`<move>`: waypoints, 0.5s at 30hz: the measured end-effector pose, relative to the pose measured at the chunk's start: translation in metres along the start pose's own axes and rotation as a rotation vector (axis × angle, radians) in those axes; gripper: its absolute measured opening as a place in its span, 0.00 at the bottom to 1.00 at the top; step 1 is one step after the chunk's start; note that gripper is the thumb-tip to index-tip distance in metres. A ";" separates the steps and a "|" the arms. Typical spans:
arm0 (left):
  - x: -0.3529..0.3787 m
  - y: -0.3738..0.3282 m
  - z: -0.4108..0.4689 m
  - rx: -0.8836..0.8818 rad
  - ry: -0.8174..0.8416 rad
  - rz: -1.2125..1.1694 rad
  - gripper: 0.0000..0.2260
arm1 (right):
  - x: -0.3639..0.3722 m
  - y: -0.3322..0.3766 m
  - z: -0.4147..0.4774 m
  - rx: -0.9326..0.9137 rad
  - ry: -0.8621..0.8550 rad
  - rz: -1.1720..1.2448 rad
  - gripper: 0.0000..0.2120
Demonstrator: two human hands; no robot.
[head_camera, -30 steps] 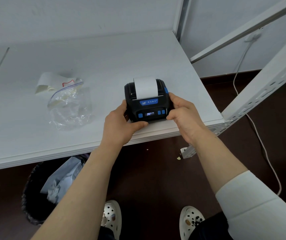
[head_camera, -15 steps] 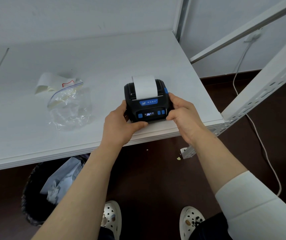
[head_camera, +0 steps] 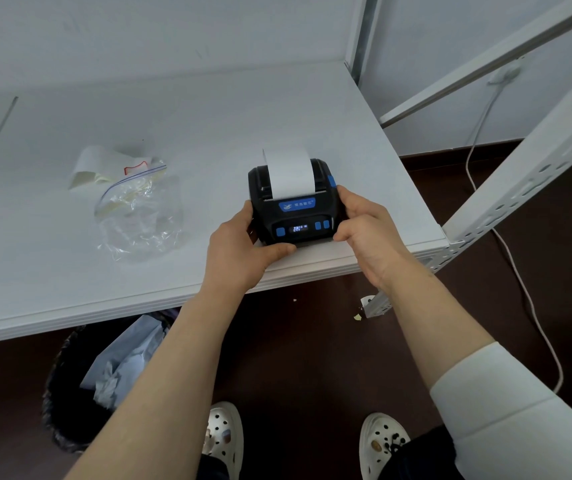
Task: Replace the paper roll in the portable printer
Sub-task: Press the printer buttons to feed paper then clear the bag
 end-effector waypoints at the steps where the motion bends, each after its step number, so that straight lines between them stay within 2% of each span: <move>1: 0.000 0.000 0.000 -0.001 -0.001 0.004 0.28 | 0.001 0.001 -0.001 -0.005 0.004 0.001 0.32; 15: 0.000 0.000 0.000 -0.001 -0.004 0.001 0.28 | 0.003 0.003 -0.001 -0.012 0.016 -0.012 0.32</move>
Point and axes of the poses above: each hand's wrist, its own z-axis towards the middle knuckle, its own x-axis out of the palm, y = z × x, the point moved 10 cm from there along z, towards the middle knuckle, and after that the axes turned 12 degrees about z, right-handed, at the moved point
